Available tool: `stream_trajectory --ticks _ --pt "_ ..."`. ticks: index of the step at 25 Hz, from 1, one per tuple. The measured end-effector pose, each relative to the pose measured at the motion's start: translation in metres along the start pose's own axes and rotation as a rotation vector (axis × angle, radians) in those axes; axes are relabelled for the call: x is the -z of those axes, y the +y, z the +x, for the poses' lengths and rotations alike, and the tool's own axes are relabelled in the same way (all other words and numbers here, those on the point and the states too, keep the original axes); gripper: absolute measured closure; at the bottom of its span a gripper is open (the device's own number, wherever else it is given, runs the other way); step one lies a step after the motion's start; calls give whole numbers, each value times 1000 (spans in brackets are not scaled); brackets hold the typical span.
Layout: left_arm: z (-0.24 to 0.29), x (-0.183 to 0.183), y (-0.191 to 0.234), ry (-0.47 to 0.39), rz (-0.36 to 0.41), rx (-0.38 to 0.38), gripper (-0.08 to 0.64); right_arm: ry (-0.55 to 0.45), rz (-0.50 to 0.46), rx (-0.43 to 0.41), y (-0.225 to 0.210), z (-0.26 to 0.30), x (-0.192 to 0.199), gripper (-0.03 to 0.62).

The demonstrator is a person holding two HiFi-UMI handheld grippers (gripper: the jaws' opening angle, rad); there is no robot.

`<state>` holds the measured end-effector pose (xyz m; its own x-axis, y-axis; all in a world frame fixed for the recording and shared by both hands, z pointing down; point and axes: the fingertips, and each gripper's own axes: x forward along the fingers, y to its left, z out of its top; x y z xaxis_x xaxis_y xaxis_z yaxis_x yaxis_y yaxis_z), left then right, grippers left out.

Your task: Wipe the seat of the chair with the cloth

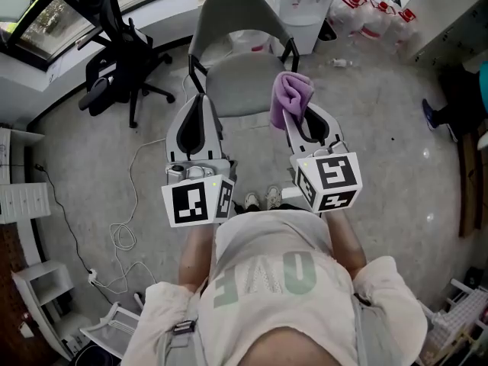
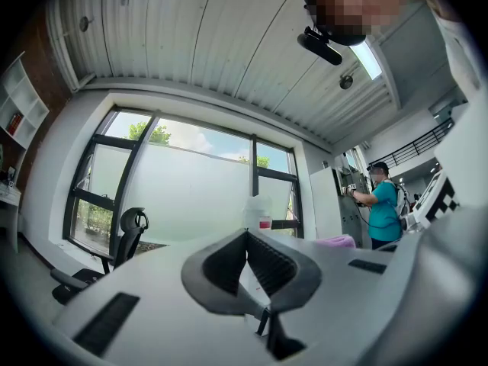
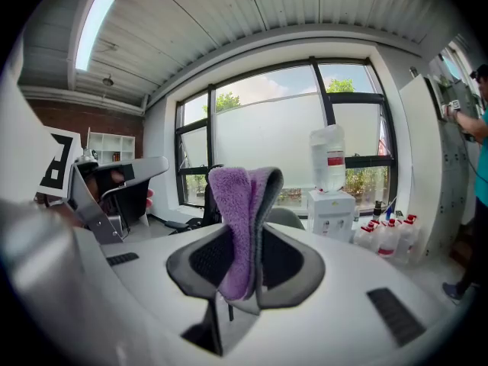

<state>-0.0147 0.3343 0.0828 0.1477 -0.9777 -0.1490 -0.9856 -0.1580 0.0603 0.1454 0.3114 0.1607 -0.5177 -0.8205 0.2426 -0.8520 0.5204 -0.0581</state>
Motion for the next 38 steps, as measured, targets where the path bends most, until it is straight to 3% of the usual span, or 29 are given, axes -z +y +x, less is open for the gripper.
stream_trajectory --ticks 11,19,27,38 --pt "23 21 -2 15 20 -30 548 16 30 -23 -31 16 16 497" --pt "101 45 15 -8 -15 8 548 24 11 30 -67 71 13 497" --pt "222 60 65 8 -29 51 548 49 37 68 -104 182 -19 497" --pt "368 74 167 29 -19 52 548 111 49 37 -110 354 -61 497"
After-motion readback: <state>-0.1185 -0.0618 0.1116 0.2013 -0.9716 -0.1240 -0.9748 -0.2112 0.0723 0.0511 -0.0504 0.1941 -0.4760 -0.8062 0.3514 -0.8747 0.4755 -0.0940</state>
